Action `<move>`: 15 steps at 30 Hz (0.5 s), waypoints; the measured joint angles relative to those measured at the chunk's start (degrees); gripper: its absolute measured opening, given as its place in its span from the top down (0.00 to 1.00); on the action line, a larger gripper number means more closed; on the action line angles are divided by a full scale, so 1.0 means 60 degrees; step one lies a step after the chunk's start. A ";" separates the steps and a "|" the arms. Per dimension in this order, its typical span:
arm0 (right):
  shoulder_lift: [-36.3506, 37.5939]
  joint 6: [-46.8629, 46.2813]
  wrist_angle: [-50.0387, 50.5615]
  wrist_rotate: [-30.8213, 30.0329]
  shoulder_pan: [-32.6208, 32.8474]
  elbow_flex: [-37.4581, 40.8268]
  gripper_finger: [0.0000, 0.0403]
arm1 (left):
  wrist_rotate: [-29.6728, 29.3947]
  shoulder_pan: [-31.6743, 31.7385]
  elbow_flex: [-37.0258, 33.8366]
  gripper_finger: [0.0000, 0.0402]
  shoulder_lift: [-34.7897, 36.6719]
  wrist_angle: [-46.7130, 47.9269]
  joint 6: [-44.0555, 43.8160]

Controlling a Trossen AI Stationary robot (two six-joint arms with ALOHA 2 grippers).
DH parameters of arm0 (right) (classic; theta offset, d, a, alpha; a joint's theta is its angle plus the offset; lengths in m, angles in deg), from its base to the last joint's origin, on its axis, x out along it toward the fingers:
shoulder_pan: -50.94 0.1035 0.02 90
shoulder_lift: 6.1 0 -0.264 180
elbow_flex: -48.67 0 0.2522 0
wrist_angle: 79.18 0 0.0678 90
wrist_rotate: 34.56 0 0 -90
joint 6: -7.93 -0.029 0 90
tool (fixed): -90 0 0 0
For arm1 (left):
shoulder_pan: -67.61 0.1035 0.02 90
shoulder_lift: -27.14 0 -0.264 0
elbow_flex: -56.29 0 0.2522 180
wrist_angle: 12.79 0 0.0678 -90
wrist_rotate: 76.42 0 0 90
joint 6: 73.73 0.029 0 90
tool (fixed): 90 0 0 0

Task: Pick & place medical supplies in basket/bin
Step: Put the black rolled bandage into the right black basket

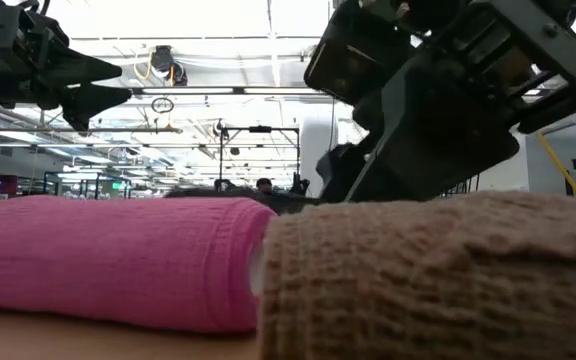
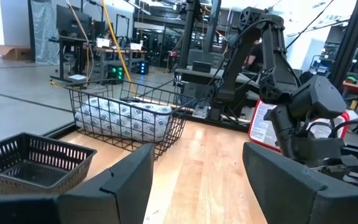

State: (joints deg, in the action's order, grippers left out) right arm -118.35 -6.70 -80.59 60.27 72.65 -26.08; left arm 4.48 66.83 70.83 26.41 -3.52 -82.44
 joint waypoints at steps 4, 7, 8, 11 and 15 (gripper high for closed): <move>-0.0002 -0.0260 0.0155 0.0058 -0.0075 0.0003 0.34 | -0.0008 0.0000 0.0004 0.36 0.0000 -0.0003 0.0220; -0.0043 -0.0277 0.0106 0.0231 -0.0098 0.0007 0.40 | -0.0008 0.0000 0.0008 0.36 0.0000 -0.0004 0.0230; -0.0047 -0.0261 0.0093 0.0240 -0.0098 0.0007 0.43 | -0.0008 0.0000 0.0011 0.36 0.0000 -0.0004 0.0229; -0.0047 -0.0057 0.0078 0.0254 -0.0098 0.0007 0.52 | -0.0002 0.0000 0.0011 0.36 0.0000 -0.0004 0.0162; -0.0003 0.0564 0.0064 0.0272 -0.0116 0.0014 0.66 | 0.0005 0.0000 0.0011 0.36 0.0000 -0.0039 0.0163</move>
State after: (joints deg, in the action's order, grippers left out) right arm -118.37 -3.32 -80.21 61.90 71.96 -26.00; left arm 4.51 66.83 70.89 26.41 -3.75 -81.46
